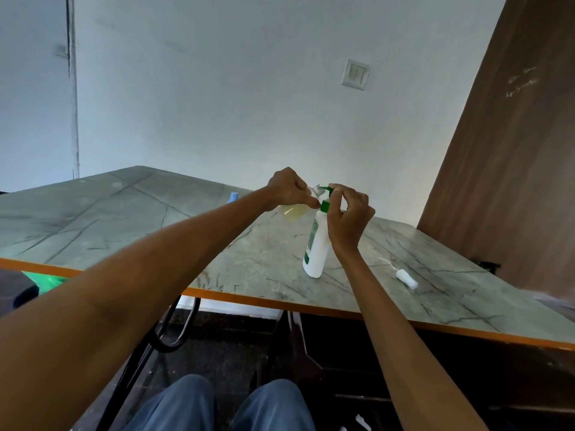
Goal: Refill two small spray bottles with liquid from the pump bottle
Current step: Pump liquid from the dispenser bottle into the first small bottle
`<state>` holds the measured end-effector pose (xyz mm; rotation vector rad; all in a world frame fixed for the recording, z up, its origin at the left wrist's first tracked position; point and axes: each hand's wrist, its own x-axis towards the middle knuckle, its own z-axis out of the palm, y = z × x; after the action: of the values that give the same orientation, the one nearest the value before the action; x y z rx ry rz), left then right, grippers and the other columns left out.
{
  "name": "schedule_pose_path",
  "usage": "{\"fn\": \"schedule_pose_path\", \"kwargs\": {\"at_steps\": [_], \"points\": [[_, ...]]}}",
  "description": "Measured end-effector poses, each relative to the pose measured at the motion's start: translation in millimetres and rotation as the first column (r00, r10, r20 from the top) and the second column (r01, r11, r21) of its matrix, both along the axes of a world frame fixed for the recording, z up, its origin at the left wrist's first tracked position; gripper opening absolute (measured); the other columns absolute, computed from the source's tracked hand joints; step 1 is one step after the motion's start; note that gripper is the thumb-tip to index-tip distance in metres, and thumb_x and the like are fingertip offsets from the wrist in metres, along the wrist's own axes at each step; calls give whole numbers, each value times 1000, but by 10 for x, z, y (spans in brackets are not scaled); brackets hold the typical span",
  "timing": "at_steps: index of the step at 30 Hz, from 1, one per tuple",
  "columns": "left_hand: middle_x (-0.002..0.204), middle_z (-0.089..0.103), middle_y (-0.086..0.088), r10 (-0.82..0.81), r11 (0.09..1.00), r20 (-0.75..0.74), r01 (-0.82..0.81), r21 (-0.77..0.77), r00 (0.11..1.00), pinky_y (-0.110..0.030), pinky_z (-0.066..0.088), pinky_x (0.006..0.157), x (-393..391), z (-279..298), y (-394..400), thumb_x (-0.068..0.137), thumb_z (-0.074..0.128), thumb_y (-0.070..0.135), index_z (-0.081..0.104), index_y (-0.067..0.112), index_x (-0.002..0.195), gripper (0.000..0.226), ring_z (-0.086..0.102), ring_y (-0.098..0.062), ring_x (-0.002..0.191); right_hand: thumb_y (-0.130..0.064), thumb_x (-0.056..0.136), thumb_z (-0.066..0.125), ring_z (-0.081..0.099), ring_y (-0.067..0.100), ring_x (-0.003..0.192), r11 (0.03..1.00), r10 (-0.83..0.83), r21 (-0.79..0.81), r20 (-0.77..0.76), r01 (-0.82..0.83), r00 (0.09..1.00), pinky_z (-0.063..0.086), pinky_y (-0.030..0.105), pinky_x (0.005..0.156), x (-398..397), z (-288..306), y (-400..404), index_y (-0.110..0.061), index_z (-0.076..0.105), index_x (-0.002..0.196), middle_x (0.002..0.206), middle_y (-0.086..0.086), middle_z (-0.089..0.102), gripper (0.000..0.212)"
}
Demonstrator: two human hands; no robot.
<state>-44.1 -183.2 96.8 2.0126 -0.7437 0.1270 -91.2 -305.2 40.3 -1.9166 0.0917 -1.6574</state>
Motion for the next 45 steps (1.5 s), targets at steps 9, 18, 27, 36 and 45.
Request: {"fn": "schedule_pose_path", "kwargs": {"at_steps": [9,18,27,36,45], "points": [[90,63,0,-22,999,27,21,25,999,-17,39,57,21,-44,-22,64,83,26,73,6,95,38,54,-14,85,-27,88,36,62,19,89,1000,-19,-17,42,20,999,39,37,80,31,-130,-37,-17,72,95,94,-4,73,38],[88,64,2,-17,1000,39,16,23,999,-16,38,56,47,11,-20,63,84,24,74,5,92,37,54,-13,83,-34,86,32,60,20,91,1000,-2,-1,12,2,1000,38,34,82,15,11,-25,-15,72,88,88,-4,73,44],[87,63,0,-42,998,33,40,55,999,-18,38,58,64,-28,-4,63,83,24,73,5,94,37,53,-13,84,-27,88,34,59,15,82,998,-60,6,41,60,997,34,31,77,78,-125,15,-18,71,90,90,-5,73,38],[90,64,-1,-24,999,37,23,40,999,-18,39,60,59,18,-26,65,82,24,73,6,93,35,53,-14,86,-39,86,28,56,15,95,999,-41,-15,-30,41,999,25,25,83,-30,4,-14,-19,71,95,95,-6,72,49],[91,64,-1,-29,998,28,27,59,999,-19,40,60,41,-34,-25,65,82,25,73,6,94,36,53,-15,87,-23,90,41,60,17,83,999,-31,43,5,31,999,32,31,82,11,-105,-4,-17,72,93,88,-2,73,33]]}}
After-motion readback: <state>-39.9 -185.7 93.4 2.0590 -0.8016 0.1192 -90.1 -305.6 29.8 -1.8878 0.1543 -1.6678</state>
